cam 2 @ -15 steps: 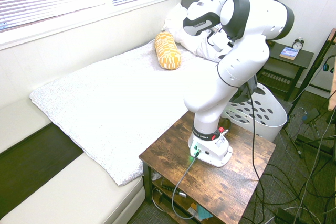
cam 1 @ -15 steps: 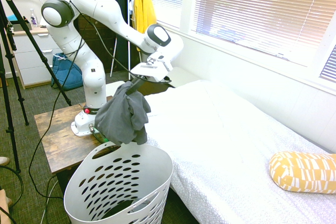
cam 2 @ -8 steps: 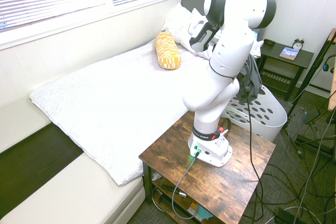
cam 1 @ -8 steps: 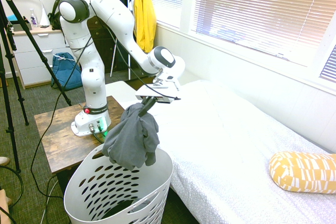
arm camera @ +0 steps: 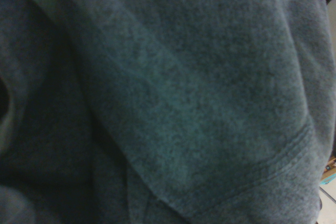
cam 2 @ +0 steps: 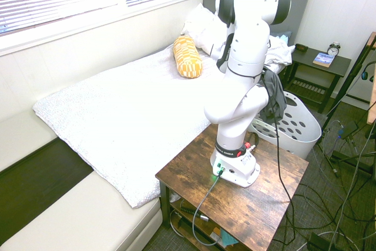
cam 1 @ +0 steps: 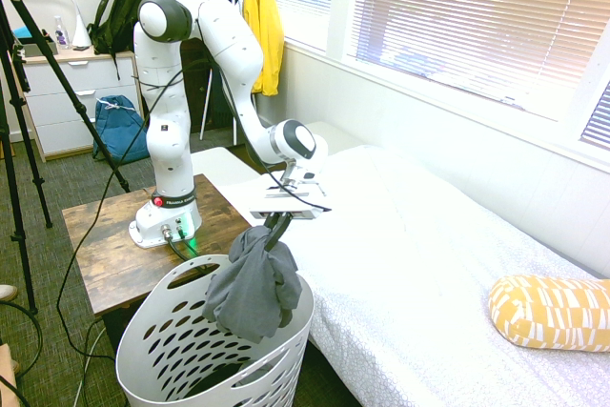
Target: Put my clothes in the laundry bag
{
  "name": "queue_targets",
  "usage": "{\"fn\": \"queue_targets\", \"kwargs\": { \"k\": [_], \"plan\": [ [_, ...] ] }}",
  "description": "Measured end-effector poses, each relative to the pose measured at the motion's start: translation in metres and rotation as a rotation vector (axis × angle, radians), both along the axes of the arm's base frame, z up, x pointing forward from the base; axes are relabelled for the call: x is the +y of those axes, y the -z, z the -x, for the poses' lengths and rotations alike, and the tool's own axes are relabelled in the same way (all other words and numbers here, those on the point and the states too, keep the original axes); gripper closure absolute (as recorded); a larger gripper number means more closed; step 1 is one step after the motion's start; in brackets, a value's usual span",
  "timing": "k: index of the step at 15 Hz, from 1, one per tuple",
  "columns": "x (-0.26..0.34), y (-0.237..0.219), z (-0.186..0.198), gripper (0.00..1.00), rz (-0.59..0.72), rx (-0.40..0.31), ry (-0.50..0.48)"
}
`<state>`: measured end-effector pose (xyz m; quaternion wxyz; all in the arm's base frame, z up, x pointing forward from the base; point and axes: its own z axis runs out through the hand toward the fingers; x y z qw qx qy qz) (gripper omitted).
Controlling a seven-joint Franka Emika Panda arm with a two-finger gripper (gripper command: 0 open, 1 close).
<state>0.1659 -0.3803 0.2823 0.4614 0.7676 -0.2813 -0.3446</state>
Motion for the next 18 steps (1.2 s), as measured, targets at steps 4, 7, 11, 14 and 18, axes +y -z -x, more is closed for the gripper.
{"fn": "queue_targets", "kwargs": {
  "k": [4, 7, 11, 14, 18],
  "plan": [
    [-0.004, 0.007, -0.004, 0.0, 0.004, -0.09, -0.063],
    [-0.005, 0.02, -0.011, 0.0, 0.066, -0.251, -0.114],
    [-0.007, 0.026, -0.012, 0.0, 0.1, -0.391, -0.081],
    [-0.001, 0.025, -0.025, 0.0, 0.092, -0.414, -0.089],
    [0.027, 0.017, -0.081, 0.0, 0.045, -0.503, -0.079]
  ]
}}
